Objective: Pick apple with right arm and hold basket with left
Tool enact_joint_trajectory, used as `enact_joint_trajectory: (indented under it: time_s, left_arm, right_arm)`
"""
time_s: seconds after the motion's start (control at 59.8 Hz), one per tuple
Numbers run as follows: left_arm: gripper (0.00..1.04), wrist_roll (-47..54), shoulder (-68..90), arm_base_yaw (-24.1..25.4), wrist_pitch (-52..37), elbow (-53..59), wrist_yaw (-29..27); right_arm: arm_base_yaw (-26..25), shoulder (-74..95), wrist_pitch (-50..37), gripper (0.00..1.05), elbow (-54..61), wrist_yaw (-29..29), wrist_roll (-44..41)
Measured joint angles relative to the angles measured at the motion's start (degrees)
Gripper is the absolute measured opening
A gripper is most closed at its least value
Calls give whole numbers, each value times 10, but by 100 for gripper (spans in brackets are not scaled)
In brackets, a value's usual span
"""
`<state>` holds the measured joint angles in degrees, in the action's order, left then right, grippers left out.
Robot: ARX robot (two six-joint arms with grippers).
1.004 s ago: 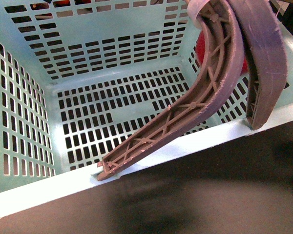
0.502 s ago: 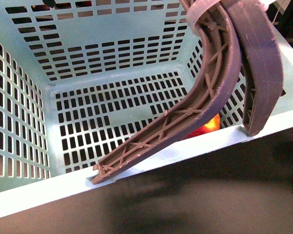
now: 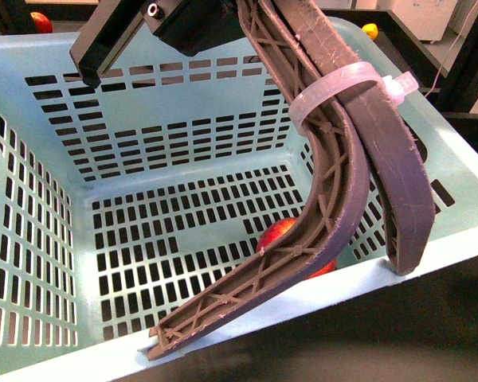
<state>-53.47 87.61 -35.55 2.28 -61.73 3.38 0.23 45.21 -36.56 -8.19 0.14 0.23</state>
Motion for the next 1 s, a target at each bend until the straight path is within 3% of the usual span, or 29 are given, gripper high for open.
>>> enact_joint_trajectory:
  time_s: [0.686,1.004]
  left_arm:
    - [16,0,0,0,0,0,0]
    - [16,0,0,0,0,0,0]
  right_arm:
    - [0,-169,87,2,72,-1,-1]
    - [0,-253,167,2,72,-1,0]
